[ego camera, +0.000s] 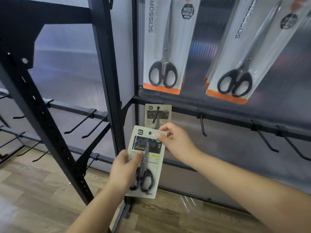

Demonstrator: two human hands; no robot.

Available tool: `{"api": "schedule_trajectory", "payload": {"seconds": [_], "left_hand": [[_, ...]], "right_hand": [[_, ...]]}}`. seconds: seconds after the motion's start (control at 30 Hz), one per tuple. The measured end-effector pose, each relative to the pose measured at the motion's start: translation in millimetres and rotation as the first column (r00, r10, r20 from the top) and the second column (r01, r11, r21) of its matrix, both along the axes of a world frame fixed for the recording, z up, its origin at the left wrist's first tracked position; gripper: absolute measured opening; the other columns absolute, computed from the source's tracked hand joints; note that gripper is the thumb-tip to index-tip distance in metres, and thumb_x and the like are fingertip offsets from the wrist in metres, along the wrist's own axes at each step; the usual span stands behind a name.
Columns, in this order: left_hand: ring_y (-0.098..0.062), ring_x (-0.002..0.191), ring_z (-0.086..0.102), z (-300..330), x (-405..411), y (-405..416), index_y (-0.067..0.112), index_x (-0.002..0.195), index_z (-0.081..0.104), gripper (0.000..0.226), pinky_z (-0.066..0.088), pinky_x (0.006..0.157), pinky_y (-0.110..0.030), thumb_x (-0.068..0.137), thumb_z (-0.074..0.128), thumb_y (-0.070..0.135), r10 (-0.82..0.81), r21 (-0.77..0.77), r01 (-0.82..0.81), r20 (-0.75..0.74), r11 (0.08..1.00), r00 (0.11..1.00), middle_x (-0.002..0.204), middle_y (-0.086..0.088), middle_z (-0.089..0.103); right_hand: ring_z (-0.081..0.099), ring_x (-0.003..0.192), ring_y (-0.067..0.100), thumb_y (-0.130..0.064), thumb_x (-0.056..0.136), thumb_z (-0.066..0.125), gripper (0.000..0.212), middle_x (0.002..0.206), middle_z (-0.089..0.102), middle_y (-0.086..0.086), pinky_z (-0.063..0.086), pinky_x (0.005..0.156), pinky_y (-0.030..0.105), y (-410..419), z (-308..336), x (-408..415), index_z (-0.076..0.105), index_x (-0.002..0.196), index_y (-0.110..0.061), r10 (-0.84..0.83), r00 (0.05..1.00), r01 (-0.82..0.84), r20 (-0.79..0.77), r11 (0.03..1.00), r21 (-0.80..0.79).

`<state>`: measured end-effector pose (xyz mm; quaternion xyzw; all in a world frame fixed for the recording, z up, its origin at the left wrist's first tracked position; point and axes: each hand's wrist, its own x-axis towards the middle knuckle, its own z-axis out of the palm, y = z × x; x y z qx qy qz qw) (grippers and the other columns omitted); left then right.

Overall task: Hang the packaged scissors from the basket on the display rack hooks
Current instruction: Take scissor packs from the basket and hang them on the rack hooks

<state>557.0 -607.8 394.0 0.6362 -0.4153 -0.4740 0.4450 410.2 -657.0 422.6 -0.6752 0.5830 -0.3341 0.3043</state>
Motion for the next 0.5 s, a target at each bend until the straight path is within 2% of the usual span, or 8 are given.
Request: {"api": "schedule_trajectory", "payload": {"seconds": [0.1, 0.2, 0.33, 0.43, 0.5], "left_hand": [[-0.009, 0.071, 0.058, -1, 2, -3, 0.011, 0.091, 0.058, 0.015, 0.043, 0.055, -0.017, 0.090, 0.059, 0.027, -0.010, -0.007, 0.010, 0.009, 1.000, 1.000, 0.083, -0.001, 0.065], [-0.016, 0.074, 0.059, -7, 5, -6, 0.007, 0.089, 0.057, 0.021, 0.046, 0.065, -0.026, 0.089, 0.062, 0.028, -0.006, -0.005, 0.006, -0.007, 1.000, 1.000, 0.083, -0.006, 0.064], [-0.013, 0.065, 0.051, -10, 7, -9, 0.004, 0.087, 0.056, 0.024, 0.039, 0.059, -0.023, 0.088, 0.064, 0.026, 0.024, -0.022, -0.024, -0.002, 0.999, 1.000, 0.075, -0.006, 0.058], [-0.013, 0.066, 0.049, -10, 7, -13, 0.007, 0.083, 0.055, 0.021, 0.038, 0.058, -0.023, 0.088, 0.063, 0.026, 0.036, -0.039, -0.036, -0.003, 0.999, 0.999, 0.074, -0.004, 0.057], [-0.013, 0.065, 0.050, -11, 7, -17, 0.009, 0.081, 0.054, 0.020, 0.038, 0.057, -0.024, 0.089, 0.063, 0.026, 0.034, -0.044, -0.033, 0.008, 0.998, 0.999, 0.073, -0.003, 0.056]], "right_hand": [[0.049, 0.068, 0.004, -0.020, 0.094, 0.054, 0.007, 0.087, 0.058, -0.005, 0.038, 0.057, 0.013, -2, 6, -3, 0.056, 0.099, -0.016, 0.009, 1.000, -0.009, -0.003, 1.000, -0.028], [0.047, 0.062, 0.001, -0.019, 0.094, 0.053, 0.003, 0.081, 0.055, -0.010, 0.037, 0.052, 0.008, -4, 12, -7, 0.055, 0.097, -0.017, 0.001, 1.000, -0.001, 0.009, 0.998, -0.057], [0.047, 0.064, 0.000, -0.019, 0.093, 0.055, 0.004, 0.080, 0.053, -0.016, 0.039, 0.058, 0.011, -12, 18, -7, 0.057, 0.096, -0.017, -0.021, 1.000, 0.020, -0.007, 0.994, -0.104], [0.048, 0.071, 0.000, -0.019, 0.093, 0.055, 0.003, 0.080, 0.052, -0.018, 0.041, 0.067, 0.020, -20, 18, -3, 0.057, 0.095, -0.017, -0.035, 0.999, 0.031, -0.032, 0.992, -0.122], [0.048, 0.072, 0.001, -0.019, 0.093, 0.055, 0.001, 0.080, 0.051, -0.017, 0.041, 0.067, 0.020, -23, 17, -2, 0.056, 0.093, -0.019, -0.046, 0.998, 0.041, -0.039, 0.992, -0.122]]}}
